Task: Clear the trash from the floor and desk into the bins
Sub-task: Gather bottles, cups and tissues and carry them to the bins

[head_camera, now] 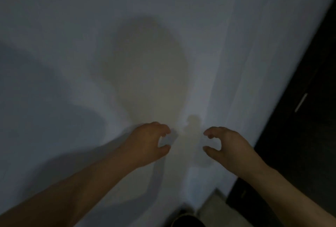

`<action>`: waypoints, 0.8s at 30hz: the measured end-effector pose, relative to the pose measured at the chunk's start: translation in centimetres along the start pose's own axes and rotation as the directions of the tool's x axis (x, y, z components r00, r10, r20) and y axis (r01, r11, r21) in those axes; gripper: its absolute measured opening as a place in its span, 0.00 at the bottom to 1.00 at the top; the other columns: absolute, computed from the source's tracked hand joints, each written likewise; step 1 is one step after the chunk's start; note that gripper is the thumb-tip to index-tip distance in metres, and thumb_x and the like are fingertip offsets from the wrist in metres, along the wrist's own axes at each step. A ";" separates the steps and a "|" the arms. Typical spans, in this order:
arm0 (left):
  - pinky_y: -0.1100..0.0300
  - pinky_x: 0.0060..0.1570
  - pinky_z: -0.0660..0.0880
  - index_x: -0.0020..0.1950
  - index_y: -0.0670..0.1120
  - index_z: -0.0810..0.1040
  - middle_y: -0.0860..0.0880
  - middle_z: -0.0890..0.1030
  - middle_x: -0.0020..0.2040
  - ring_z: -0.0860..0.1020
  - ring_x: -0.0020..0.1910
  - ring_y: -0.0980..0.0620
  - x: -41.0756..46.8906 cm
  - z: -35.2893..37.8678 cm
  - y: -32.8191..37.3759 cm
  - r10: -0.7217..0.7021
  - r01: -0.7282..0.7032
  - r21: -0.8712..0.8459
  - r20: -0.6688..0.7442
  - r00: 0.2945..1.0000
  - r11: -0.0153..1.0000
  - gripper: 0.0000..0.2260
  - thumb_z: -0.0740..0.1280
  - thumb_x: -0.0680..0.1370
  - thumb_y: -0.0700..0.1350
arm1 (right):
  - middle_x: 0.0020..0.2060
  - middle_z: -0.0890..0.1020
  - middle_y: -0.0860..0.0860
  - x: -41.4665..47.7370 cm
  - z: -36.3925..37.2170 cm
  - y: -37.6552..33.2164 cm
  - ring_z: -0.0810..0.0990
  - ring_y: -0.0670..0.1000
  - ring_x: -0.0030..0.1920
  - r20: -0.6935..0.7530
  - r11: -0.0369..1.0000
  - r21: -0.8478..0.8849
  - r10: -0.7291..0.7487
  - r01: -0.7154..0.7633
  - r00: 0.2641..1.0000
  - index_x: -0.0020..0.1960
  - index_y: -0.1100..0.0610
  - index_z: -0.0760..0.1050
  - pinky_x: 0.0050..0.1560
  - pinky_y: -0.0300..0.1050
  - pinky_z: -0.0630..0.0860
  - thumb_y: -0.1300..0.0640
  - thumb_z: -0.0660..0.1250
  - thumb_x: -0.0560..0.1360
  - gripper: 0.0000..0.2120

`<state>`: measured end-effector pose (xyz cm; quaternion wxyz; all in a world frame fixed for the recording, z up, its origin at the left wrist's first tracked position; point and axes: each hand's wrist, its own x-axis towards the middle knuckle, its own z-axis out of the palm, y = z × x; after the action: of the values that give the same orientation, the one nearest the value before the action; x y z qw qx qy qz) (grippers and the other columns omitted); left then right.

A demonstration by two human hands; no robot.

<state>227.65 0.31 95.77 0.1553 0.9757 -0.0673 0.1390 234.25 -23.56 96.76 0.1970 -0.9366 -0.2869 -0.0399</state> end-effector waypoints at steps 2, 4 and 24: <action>0.70 0.48 0.67 0.64 0.51 0.75 0.53 0.78 0.56 0.76 0.53 0.55 0.1 -3.8 1.6 -0.020 0.023 0.034 -0.094 0.995 0.999 0.18 0.68 0.75 0.52 | 0.55 0.77 0.44 0.8 -3.6 -1.2 0.75 0.43 0.55 -0.053 0.995 0.025 -0.096 0.097 0.994 0.64 0.48 0.73 0.58 0.32 0.68 0.49 0.70 0.74 0.20; 0.70 0.49 0.69 0.63 0.50 0.76 0.54 0.79 0.56 0.77 0.52 0.55 -0.3 -6.9 3.1 -0.036 0.048 0.069 -0.166 0.985 0.996 0.17 0.69 0.75 0.52 | 0.54 0.76 0.42 1.5 -6.5 -2.4 0.74 0.42 0.55 -0.110 0.978 0.032 -0.203 0.208 0.973 0.63 0.47 0.73 0.56 0.32 0.68 0.48 0.69 0.74 0.18; 0.82 0.39 0.61 0.65 0.58 0.72 0.60 0.76 0.58 0.71 0.47 0.64 -25.0 -22.6 12.0 -0.531 0.777 0.329 -0.585 0.614 0.536 0.19 0.66 0.75 0.58 | 0.54 0.77 0.40 -2.0 -8.9 -25.9 0.75 0.41 0.56 -0.160 0.374 0.248 -0.894 0.894 0.419 0.60 0.46 0.74 0.57 0.38 0.70 0.48 0.69 0.73 0.16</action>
<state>196.09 -1.53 112.49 -0.0829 0.8709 0.3914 0.2855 218.58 -8.45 113.60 0.2813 -0.5924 -0.7488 -0.0961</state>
